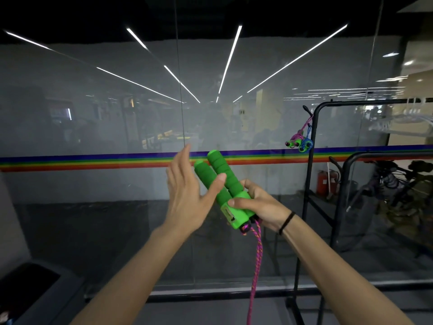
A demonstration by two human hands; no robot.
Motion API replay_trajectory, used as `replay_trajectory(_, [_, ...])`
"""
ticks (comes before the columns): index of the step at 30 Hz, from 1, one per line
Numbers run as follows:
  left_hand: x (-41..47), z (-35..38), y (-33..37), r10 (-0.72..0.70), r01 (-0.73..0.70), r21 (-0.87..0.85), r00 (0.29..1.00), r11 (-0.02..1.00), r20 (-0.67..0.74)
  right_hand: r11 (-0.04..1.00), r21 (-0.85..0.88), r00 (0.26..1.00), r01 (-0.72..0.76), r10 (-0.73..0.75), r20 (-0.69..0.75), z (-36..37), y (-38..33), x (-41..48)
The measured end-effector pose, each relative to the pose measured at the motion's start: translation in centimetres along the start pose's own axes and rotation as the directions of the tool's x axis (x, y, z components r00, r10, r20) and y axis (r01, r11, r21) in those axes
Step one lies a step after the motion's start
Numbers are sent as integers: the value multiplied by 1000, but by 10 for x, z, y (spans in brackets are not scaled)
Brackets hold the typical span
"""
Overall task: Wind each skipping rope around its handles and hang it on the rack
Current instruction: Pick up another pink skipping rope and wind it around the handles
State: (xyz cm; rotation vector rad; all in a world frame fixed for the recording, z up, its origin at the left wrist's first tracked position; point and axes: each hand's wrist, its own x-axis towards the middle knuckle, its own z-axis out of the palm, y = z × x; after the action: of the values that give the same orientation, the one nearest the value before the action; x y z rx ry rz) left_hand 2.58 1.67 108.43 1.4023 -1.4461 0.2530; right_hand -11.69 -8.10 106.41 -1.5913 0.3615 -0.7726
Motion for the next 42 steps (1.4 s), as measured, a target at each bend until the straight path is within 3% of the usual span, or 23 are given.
replay_trajectory(2, [10, -18, 0, 243, -309, 260, 936, 915, 254, 989, -148, 997, -14, 25, 75, -4, -5, -2])
replay_trajectory(4, [21, -22, -2, 242, -496, 384, 802, 779, 546, 959, -281, 983, -39, 88, 164, -6, -12, -3])
replay_trajectory(6, [26, -18, -4, 196, -585, 430, 720, 688, 666, 925, -372, 955, -79, 177, 239, -7, -18, -2])
replay_trajectory(11, [23, -7, -3, 130, -550, 435, 713, 713, 688, 898, -420, 923, -129, 263, 279, -10, -25, -1])
replay_trajectory(17, [12, -2, -6, 182, -530, 422, 754, 735, 631, 945, -214, 913, -246, 300, 275, -20, -27, -9])
replay_trajectory(21, [9, 1, -8, 89, -397, 418, 803, 817, 589, 952, 26, 922, -306, 289, 259, -34, -9, -20])
replay_trajectory(24, [7, -2, -19, -84, -140, 364, 840, 921, 536, 950, 164, 944, -267, 224, 244, -46, 9, -29])
replay_trajectory(27, [7, -6, -31, -284, 252, 132, 834, 959, 473, 981, 96, 980, -167, 155, 128, -52, 24, -41])
replay_trajectory(29, [5, -8, -34, -369, 430, -28, 803, 902, 469, 987, -120, 994, -106, 108, 8, -45, 31, -49])
replay_trajectory(31, [3, -7, -34, -430, 531, -114, 777, 839, 459, 852, -520, 996, -61, 16, -91, -28, 29, -57])
replay_trajectory(33, [0, -2, -36, -474, 567, -102, 763, 817, 440, 462, -886, 999, -40, 8, -41, -5, 18, -63])
replay_trajectory(34, [-2, 1, -36, -487, 558, -57, 764, 828, 423, 244, -969, 998, -27, 64, -12, 9, 10, -64])
replay_trajectory(35, [-5, 4, -35, -487, 526, 21, 770, 850, 412, 90, -996, 993, 5, 116, 16, 23, 1, -65])
replay_trajectory(36, [-7, 8, -33, -480, 472, 130, 774, 872, 413, 6, -998, 986, 62, 154, 62, 34, -7, -63])
replay_trajectory(39, [-16, 16, -20, -406, 189, 462, 805, 867, 432, -59, -970, 954, 235, 203, 219, 54, -29, -53])
replay_trajectory(42, [-26, 20, -14, -291, -60, 557, 803, 828, 519, -30, -948, 930, 318, 205, 305, 49, -45, -34])
